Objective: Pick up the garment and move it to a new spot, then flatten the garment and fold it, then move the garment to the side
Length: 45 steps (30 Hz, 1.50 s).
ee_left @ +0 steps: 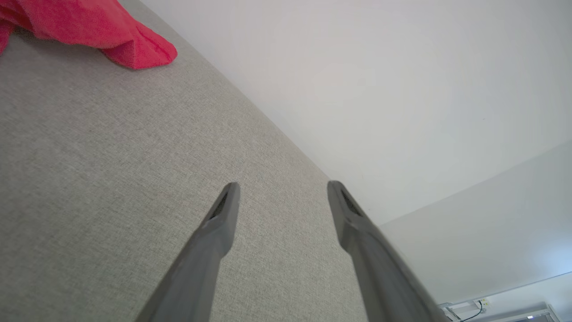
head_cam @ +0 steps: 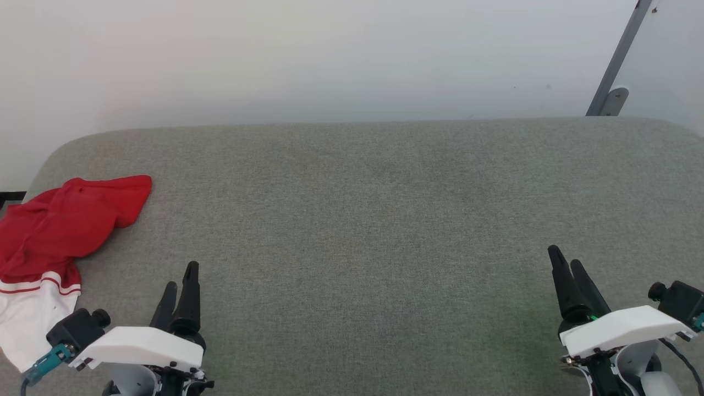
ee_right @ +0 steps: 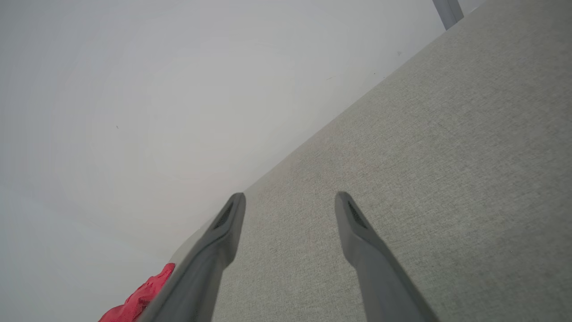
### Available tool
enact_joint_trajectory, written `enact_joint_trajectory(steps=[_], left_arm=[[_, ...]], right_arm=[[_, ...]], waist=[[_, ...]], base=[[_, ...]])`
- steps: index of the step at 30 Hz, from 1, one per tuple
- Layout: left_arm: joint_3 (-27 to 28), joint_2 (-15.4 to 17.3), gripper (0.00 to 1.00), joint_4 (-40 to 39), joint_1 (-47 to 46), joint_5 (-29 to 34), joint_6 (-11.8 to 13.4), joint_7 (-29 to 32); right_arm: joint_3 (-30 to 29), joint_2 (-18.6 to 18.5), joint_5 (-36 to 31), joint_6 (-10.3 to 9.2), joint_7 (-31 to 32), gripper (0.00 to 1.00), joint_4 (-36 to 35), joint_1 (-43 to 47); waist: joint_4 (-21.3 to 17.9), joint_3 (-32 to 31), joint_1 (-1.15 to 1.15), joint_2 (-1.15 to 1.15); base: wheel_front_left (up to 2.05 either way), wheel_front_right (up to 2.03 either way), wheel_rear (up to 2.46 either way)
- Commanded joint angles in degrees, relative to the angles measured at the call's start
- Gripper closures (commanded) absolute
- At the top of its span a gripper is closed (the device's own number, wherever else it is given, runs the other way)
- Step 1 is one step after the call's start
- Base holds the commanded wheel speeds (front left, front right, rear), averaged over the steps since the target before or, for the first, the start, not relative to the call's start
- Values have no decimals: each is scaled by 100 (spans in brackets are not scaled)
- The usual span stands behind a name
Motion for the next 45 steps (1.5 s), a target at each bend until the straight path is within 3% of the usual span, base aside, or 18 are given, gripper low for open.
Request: enact_joint_trajectory(steps=[1, 45], left_arm=[[8, 33, 0, -84, -118, 121, -24, -44], [288, -238, 0, 81, -4, 2873, -742, -729]], right_arm=[[27, -36, -115, 21, -48, 0, -75, -121], [246, -137, -2602, 27, -515, 0, -217, -117]], waist=[[0, 0, 0, 0], [8, -18, 0, 0]], base=[[0, 0, 0], [0, 0, 0]])
